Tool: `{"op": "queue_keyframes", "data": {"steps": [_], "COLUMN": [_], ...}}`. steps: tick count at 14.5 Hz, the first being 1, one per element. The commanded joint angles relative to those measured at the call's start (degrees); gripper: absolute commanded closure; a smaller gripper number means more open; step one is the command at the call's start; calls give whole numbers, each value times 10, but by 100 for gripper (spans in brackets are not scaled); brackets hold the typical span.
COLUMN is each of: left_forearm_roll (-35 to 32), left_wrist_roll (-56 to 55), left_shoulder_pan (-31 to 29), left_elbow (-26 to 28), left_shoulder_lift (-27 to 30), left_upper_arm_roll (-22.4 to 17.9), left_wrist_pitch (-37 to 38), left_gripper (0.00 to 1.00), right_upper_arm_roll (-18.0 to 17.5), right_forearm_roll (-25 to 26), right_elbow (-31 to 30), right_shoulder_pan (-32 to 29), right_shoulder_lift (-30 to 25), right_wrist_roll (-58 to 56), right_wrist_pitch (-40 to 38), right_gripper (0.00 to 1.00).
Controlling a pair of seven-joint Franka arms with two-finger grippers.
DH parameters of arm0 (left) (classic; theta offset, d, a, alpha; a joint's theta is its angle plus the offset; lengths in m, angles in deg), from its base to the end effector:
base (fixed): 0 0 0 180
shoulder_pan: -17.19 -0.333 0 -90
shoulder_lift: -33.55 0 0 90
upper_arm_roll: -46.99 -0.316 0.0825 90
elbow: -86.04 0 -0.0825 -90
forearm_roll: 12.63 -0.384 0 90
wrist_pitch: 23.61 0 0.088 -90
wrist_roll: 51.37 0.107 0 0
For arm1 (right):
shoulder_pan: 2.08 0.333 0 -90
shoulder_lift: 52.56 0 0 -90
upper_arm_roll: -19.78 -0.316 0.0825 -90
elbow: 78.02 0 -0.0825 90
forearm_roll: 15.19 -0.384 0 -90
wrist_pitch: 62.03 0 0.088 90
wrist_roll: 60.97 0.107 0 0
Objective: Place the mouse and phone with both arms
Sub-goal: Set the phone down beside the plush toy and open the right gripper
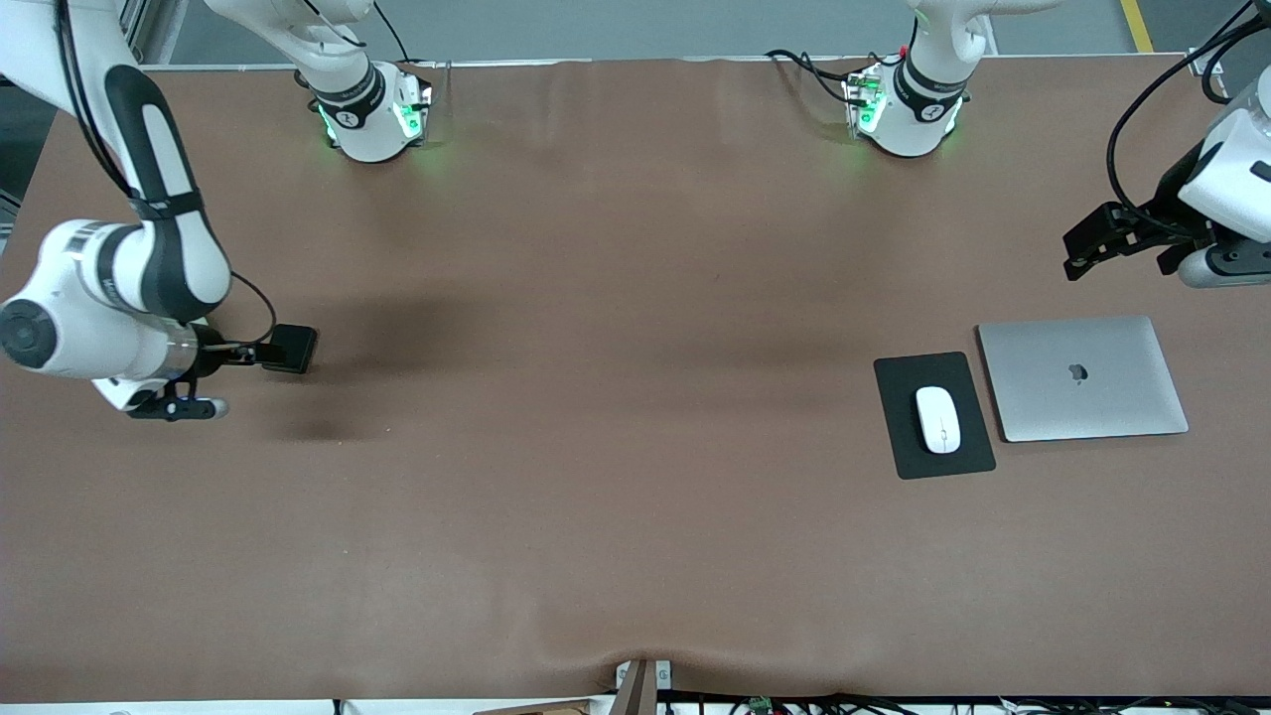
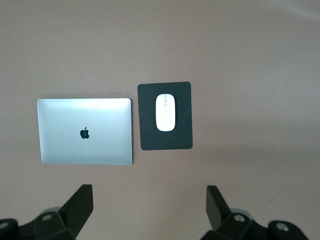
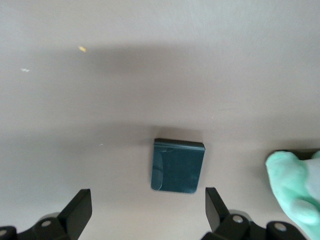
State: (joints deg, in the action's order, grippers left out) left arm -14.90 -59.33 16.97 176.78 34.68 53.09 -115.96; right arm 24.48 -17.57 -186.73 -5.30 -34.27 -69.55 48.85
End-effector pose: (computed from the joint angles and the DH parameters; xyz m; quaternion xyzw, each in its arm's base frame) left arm 0.5502 -0.0532 0.6330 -0.9993 -0.0178 -0.0262 0.0178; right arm 0.5837 -0.0763 0.3153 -0.9902 0.0041 0.1374 0.0251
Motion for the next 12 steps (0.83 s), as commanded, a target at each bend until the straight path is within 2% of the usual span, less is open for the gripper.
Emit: {"op": "queue_keyframes", "data": {"steps": [1, 4, 9, 12], "left_forearm_roll": [10, 10, 11, 11], "left_wrist_roll": [9, 10, 2, 2], "left_shoulder_pan": [-4, -5, -4, -4], "left_elbow": [-13, -13, -12, -12], "left_shoulder_lift": [-2, -2, -3, -3], "left_upper_arm_roll": [-1, -3, -3, -3], "left_wrist_pitch": [9, 9, 9, 9], "left_gripper": [0, 0, 0, 0], "right_upper_arm_roll": [-14, -28, -68, -71], "right_forearm_roll": [-2, -3, -1, 10], "right_elbow": [66, 129, 303, 336], "right_shoulder_pan": [-8, -9, -29, -25], "right_shoulder_lift": [3, 6, 51, 49], "right_wrist_roll": [-5, -6, -5, -5], "right_wrist_pitch": [-58, -95, -234, -248], "right_gripper": [0, 0, 0, 0]}}
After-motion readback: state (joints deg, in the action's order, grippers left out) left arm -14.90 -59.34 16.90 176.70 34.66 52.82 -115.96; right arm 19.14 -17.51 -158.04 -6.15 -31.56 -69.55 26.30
